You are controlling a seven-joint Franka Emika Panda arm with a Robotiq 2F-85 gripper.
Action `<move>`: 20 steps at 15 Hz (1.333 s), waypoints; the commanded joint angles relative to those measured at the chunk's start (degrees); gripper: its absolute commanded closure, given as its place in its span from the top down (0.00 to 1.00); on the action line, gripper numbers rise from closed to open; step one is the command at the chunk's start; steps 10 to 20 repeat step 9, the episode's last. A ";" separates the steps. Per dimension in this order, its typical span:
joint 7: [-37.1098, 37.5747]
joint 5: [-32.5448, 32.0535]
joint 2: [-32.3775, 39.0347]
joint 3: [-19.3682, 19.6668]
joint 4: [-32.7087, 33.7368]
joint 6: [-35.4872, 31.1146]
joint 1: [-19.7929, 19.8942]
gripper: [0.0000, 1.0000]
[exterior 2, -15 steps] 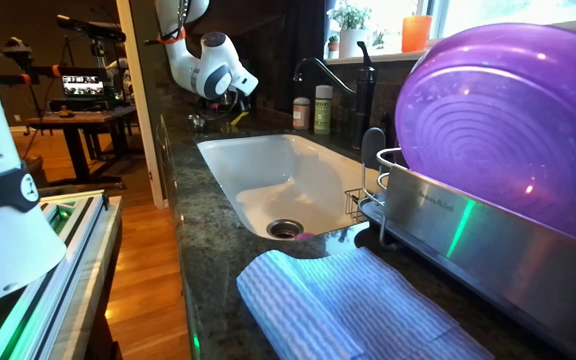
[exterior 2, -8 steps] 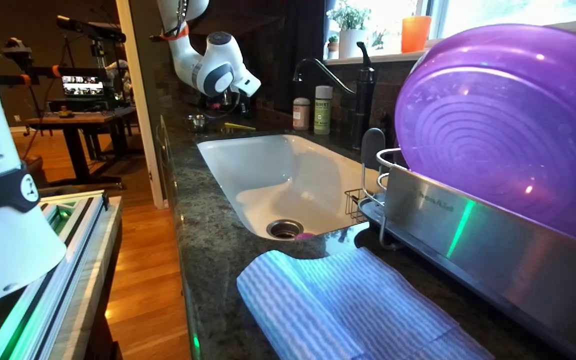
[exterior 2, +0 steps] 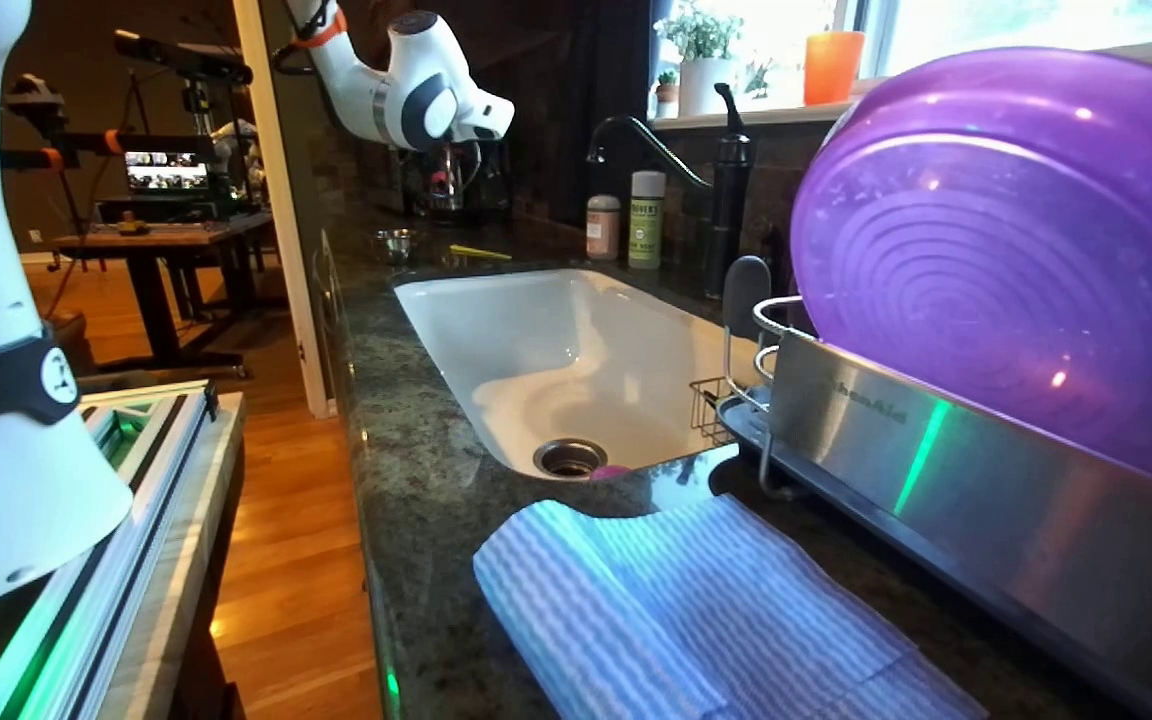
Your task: Rotate the water faucet to the left and remove the yellow knife from the sink and place it on the counter top
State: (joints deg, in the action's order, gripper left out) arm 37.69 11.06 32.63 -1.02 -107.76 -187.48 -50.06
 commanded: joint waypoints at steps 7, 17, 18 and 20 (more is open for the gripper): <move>-1.40 -18.02 -27.38 13.90 -17.96 27.02 -15.85 1.00; -1.87 -16.51 -23.88 12.33 -14.09 25.80 -14.41 1.00; -1.87 -16.51 -23.88 12.33 -14.09 25.80 -14.41 1.00; -1.87 -16.51 -23.88 12.33 -14.09 25.80 -14.41 1.00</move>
